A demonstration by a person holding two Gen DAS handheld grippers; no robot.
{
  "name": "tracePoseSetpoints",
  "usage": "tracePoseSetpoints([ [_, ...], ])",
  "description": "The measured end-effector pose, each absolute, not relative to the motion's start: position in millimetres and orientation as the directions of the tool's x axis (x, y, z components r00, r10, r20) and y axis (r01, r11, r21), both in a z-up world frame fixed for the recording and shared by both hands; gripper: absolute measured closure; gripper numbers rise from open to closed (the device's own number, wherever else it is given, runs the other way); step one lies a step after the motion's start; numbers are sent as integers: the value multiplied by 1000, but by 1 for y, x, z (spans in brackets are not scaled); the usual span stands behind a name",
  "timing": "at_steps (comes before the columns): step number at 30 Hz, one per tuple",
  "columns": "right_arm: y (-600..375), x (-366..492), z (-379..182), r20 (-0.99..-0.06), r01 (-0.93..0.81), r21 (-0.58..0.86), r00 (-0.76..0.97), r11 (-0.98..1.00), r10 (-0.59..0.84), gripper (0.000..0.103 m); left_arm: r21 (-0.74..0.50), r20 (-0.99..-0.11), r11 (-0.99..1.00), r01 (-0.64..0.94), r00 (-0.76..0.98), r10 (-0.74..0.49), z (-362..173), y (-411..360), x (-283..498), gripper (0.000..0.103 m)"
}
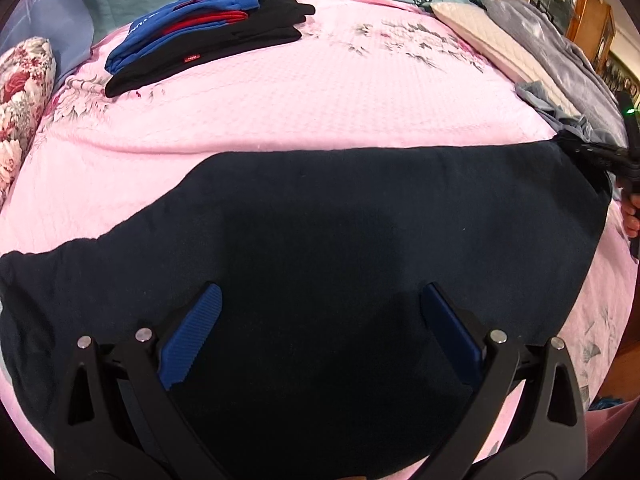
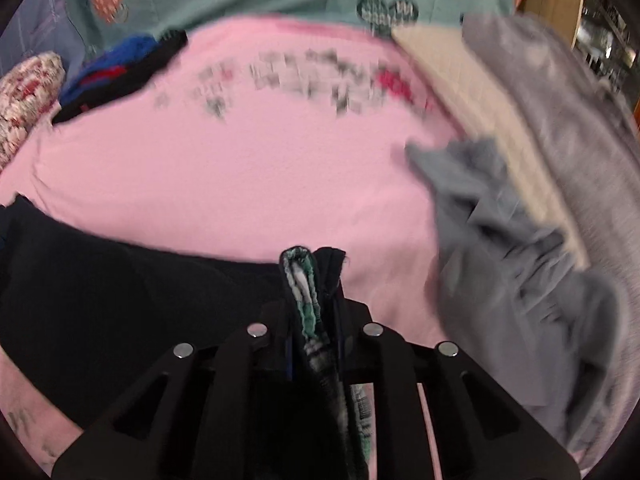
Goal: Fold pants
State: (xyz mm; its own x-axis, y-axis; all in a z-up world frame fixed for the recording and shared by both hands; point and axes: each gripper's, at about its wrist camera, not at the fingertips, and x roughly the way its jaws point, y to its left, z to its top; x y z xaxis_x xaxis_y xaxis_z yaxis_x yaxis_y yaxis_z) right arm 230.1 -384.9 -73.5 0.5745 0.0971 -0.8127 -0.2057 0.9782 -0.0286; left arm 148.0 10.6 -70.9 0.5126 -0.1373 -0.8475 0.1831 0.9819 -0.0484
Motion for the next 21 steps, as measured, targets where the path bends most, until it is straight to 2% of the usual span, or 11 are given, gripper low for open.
tracePoseSetpoints([
  [2, -397, 234, -69, -814, -177, 51, 563, 983, 143, 85, -56, -845, 982, 183, 515, -144, -69, 12, 148, 2],
  [4, -398, 232, -70, -813, -163, 13, 572, 987, 106, 63, -56, -848, 982, 183, 511, -144, -70, 12, 149, 2],
  [6, -400, 228, -63, -811, -121, -32, 583, 992, 45, 56, -55, -846, 982, 183, 513, -143, -70, 13, 148, 2],
  [8, -401, 220, -45, -793, -53, -31, 609, 998, 8, 56, -56, -845, 982, 183, 515, -144, -70, 13, 148, 2],
  [10, -391, 201, -17, -726, -17, 19, 687, 1000, 26, 53, -54, -845, 982, 182, 515, -143, -70, 13, 148, 2],
  [12, -364, 178, 0, -675, -113, 109, 721, 988, 157, 50, -53, -845, 982, 182, 515, -142, -70, 12, 147, 2],
  [15, -314, 158, -14, -678, -334, 260, 605, 906, 418, 49, -53, -846, 982, 182, 514, -141, -70, 12, 147, 2],
  [18, -274, 153, -47, -674, -421, 443, 427, 792, 603, 49, -49, -846, 982, 182, 515, -138, -70, 12, 147, 2],
  [20, -263, 153, -66, -715, -411, 452, 365, 792, 597, 49, -49, -845, 983, 180, 517, -137, -70, 13, 147, 2],
  [21, -268, 154, -75, -745, -389, 425, 362, 817, 560, 53, -47, -846, 983, 179, 516, -135, -71, 12, 146, 2],
])
